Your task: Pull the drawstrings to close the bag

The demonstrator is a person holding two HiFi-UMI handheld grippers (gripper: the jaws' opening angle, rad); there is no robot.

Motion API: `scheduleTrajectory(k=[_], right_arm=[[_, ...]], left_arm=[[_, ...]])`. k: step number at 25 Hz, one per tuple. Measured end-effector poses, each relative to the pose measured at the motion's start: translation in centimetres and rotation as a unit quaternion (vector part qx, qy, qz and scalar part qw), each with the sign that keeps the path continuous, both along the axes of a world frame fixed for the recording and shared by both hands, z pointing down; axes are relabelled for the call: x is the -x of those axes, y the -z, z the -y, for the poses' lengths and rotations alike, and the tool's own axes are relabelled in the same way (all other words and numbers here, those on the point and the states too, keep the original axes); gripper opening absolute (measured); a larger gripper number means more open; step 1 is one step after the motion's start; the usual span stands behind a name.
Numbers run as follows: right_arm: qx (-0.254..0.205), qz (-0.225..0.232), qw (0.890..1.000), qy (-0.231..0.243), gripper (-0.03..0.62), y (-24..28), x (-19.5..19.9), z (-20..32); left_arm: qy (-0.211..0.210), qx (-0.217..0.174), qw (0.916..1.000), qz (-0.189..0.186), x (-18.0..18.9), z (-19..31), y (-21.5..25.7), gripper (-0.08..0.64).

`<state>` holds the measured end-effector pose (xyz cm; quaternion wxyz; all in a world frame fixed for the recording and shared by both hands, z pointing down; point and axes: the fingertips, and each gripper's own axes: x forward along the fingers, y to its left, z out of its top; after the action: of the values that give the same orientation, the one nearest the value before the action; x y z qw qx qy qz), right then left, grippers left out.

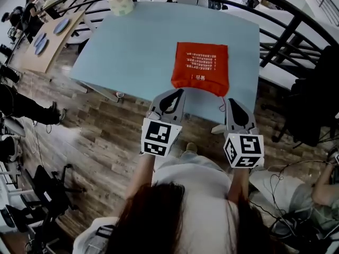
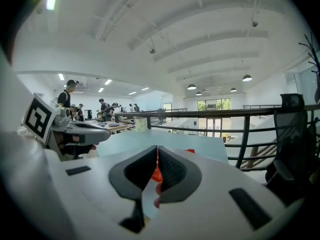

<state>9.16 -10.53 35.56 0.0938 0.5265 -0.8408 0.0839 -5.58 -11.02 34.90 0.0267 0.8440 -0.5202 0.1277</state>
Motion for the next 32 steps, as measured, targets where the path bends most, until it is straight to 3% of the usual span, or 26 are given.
scheduleTrajectory(k=[17, 32], right_arm=[[0.016, -0.073, 0.997, -0.011, 0.026, -3.4, -0.6, 2.4], [0.058, -0.103, 0.993, -0.002, 0.026, -7.9, -0.4, 4.9]], left_arm=[[0.023, 0.046, 0.9986, 0.011, 1.8, 0.9, -3.4, 0.020], [0.036, 0.082, 0.9958, 0.017, 3.3, 3.9, -7.9, 0.021]])
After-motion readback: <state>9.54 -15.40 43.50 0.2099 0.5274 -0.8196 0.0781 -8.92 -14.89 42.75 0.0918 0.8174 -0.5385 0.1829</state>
